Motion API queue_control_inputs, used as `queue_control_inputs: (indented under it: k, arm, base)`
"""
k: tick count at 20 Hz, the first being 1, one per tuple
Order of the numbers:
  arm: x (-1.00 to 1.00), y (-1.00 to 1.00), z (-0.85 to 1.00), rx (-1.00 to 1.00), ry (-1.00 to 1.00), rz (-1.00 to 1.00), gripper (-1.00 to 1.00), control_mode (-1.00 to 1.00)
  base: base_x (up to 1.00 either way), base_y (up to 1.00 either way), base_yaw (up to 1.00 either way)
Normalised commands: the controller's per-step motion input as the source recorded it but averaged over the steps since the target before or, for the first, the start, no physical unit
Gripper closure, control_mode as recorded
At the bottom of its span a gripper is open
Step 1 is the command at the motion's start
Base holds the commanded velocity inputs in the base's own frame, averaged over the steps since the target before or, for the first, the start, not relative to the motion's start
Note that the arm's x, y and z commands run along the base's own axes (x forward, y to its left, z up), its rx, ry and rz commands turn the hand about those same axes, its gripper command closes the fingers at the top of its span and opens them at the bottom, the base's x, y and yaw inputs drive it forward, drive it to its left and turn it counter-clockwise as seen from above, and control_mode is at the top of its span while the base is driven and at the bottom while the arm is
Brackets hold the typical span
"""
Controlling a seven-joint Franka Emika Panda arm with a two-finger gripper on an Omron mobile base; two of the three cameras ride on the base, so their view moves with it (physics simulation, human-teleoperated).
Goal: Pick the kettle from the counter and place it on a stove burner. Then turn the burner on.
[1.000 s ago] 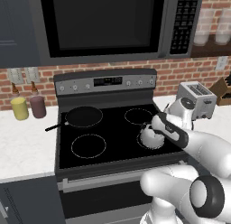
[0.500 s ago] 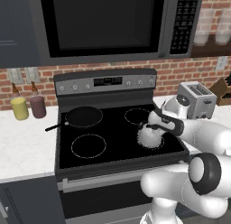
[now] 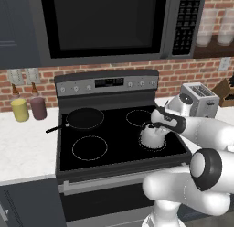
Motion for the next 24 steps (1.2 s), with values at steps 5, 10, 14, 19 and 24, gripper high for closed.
queue_control_inputs:
  k: [5, 10, 14, 19, 24]
  arm:
    - [0.0, 0.0, -0.02, 0.0, 0.0, 0.0, 1.0, -1.0]
    - [0.0, 0.0, 0.0, 0.0, 0.0, 0.0, -1.0, -1.0]
    - [0.0, 0.0, 0.0, 0.0, 0.0, 0.0, -1.0, -1.0]
    - [0.0, 0.0, 0.09, 0.0, 0.0, 0.0, -1.0, -1.0]
    - [0.0, 0.0, 0.62, 0.0, -0.01, 0.0, -1.0, -1.0]
  base:
    - [0.0, 0.0, 0.0]
    - [0.0, 0.0, 0.0]
    - [0.0, 0.0, 0.0]
    - [0.0, 0.0, 0.0]
    - [0.0, 0.0, 0.0]
